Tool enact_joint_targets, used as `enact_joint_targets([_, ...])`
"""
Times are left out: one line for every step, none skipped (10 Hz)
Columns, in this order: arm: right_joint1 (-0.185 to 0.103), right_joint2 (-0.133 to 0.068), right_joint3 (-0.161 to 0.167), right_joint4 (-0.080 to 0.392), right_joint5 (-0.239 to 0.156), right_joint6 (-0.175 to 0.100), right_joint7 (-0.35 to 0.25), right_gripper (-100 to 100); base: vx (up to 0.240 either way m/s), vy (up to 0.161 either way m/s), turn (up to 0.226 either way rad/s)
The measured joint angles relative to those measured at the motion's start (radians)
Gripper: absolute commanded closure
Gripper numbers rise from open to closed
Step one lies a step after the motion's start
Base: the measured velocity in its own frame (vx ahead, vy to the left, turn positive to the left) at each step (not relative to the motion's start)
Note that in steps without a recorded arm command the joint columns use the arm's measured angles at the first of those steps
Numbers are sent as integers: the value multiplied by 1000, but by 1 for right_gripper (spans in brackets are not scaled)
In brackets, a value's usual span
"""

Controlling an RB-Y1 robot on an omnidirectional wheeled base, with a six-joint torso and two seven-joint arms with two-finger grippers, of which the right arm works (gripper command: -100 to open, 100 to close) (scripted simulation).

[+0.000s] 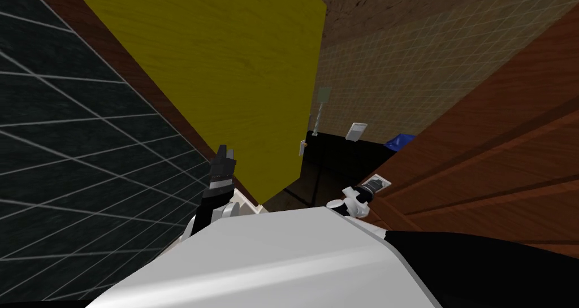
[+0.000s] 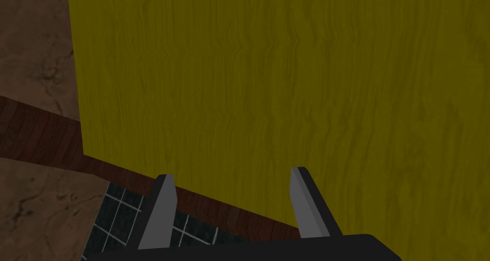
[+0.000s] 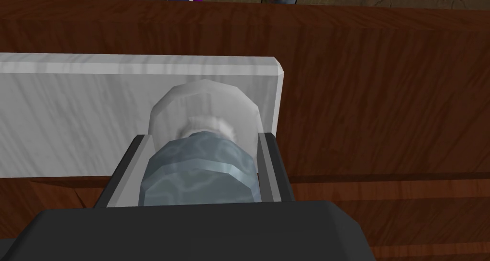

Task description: Push the door open

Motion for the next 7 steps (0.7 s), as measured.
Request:
enact_joint_targets([-9,-5,-17,-2,-1,-4,8,100,39,-114,55])
enact_joint_targets([-17,5,-33,-27,-1,-3,15,100,22,-91,55])
enact_joint_targets([-30,2,-53,-28,-2,-6,26,100,9,-94,59])
enact_joint_targets([-44,3,-74,-31,-2,-9,38,100,6,-91,78])
enact_joint_targets([-50,0,-91,-29,-3,-13,45,100,21,-94,67])
enact_joint_targets([-58,-6,-110,-17,-4,-23,53,100,42,-98,61])
enact_joint_targets([-65,-7,-130,-11,-6,-34,61,100,51,-95,59])
